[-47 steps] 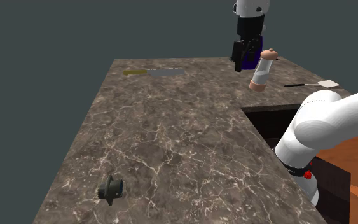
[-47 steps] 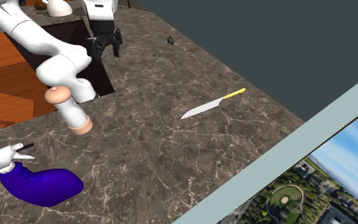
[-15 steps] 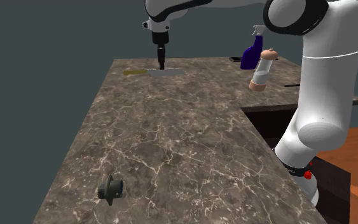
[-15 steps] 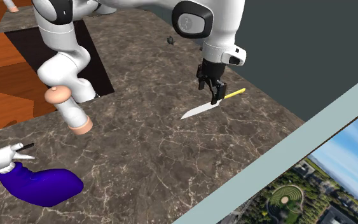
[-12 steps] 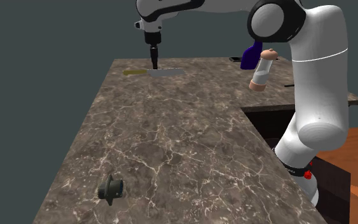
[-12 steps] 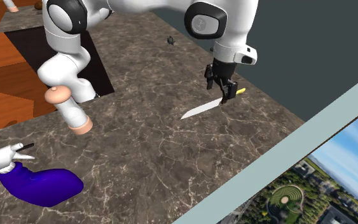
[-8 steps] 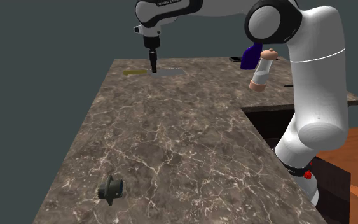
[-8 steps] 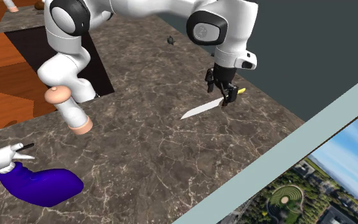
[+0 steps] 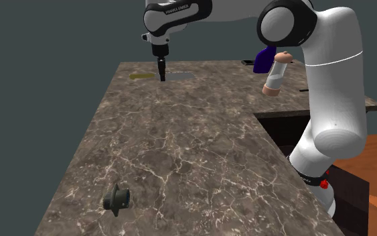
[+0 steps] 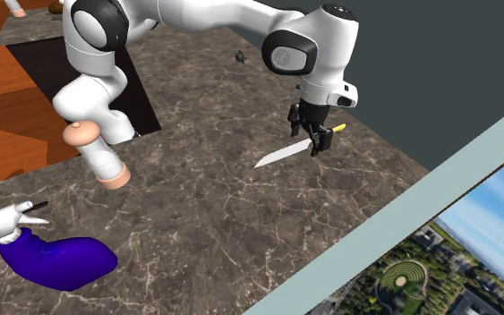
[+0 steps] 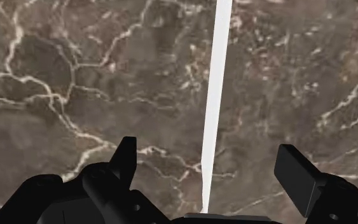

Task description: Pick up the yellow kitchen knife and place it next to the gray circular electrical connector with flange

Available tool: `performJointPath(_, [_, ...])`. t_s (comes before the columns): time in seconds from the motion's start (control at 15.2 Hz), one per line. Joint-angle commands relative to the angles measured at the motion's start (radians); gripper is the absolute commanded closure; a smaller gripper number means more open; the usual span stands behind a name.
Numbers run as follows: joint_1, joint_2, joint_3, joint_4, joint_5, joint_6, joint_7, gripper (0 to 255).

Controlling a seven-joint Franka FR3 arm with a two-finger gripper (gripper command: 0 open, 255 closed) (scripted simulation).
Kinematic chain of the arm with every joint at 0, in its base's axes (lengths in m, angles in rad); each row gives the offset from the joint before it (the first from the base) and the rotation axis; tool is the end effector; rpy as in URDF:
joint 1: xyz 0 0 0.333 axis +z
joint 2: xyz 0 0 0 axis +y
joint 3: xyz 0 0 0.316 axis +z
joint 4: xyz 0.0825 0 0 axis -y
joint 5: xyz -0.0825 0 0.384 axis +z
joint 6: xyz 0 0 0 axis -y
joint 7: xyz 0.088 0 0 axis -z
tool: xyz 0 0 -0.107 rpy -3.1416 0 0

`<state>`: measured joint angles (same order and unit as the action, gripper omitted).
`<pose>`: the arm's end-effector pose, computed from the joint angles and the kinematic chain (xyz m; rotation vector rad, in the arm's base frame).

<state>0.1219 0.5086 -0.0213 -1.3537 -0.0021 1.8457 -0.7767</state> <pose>0.6998 0.0734 0.4291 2.8362 1.3361 -0.0308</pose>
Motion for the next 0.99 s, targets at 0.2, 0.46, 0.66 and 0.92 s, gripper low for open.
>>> performJointPath(0.2, [0.0,0.0,0.0,0.0,0.0,0.0,0.0,255])
performJointPath(0.46, [0.0,0.0,0.0,0.0,0.0,0.0,0.0,255])
performJointPath(0.66, [0.0,0.0,0.0,0.0,0.0,0.0,0.0,255])
performJointPath(0.92, [0.0,-0.003,0.0,0.021,0.0,-0.025,0.0,255])
